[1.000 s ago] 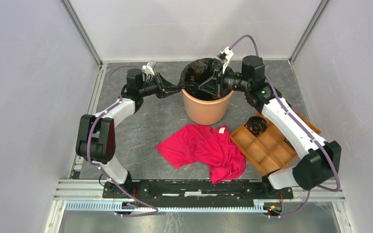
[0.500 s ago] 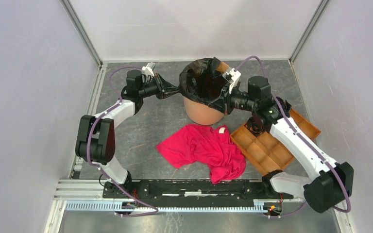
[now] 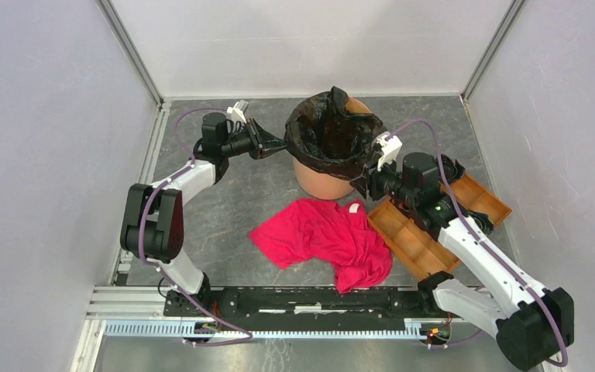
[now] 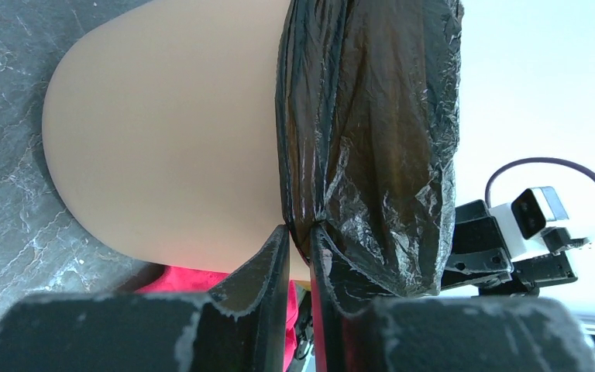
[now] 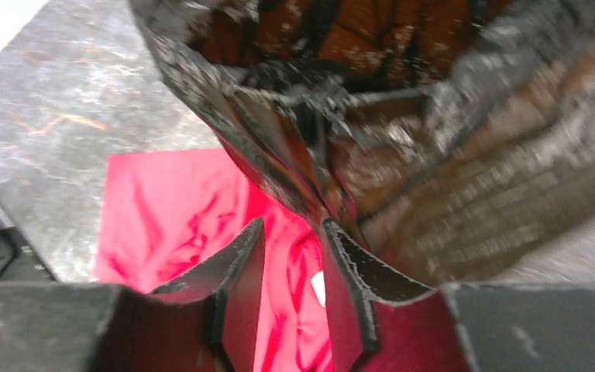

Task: Put the trash bags into the trash bin

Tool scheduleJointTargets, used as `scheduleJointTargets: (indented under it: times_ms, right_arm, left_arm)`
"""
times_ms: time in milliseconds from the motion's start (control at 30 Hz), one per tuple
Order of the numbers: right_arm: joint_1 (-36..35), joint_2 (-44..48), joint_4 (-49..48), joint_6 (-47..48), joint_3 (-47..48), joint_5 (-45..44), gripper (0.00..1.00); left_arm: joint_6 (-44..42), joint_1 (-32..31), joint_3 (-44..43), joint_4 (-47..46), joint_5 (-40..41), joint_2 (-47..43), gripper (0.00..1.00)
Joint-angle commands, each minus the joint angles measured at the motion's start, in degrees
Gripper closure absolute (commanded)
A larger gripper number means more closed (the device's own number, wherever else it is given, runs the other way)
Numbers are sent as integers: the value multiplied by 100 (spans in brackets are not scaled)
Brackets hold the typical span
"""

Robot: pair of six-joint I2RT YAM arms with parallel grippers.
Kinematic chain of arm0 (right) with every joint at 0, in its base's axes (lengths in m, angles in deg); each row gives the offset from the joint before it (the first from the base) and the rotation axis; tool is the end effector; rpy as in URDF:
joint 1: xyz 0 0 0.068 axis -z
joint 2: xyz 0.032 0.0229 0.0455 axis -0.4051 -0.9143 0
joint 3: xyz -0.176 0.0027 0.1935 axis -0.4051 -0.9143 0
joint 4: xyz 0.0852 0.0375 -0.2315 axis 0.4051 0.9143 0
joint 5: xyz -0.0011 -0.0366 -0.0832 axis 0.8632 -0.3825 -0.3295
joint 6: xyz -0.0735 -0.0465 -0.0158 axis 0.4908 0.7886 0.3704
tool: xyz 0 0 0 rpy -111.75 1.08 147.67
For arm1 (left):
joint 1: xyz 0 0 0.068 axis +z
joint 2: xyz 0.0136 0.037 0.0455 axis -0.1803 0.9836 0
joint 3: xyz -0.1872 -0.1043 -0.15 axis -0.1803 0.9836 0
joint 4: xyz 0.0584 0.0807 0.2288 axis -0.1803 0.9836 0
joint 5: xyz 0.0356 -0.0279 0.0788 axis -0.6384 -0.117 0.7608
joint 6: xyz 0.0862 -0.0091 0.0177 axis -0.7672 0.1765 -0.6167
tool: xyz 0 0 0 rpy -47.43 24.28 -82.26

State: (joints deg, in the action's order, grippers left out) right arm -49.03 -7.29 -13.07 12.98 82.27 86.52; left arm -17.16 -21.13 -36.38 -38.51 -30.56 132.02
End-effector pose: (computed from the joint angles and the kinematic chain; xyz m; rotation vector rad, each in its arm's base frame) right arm 0.2257 0.1350 0.2731 -0.5091 1.9213 0.7227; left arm 0.3679 -0.1299 0.2344 -0.1492 2.0715 -1.5520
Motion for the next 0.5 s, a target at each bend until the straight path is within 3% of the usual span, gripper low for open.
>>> scheduleJointTargets:
  times_ms: [0,200,300,467]
  right_arm:
    - [-16,469,150,223,-88,-943,58]
    - [-13,790,1242,660,264,-2209,39]
    - [17,834,1434,483,556,-2566,24]
    - [539,666,1138,150,1054,-1275,15]
  left_arm:
    - [217,-24,10,-245,-199,-72,78]
    - [212,-24,47,-246,-163,-64,78]
    - [222,-24,39,-248,-180,-39,78]
    - [211,-24,37,-250,-189,-71,78]
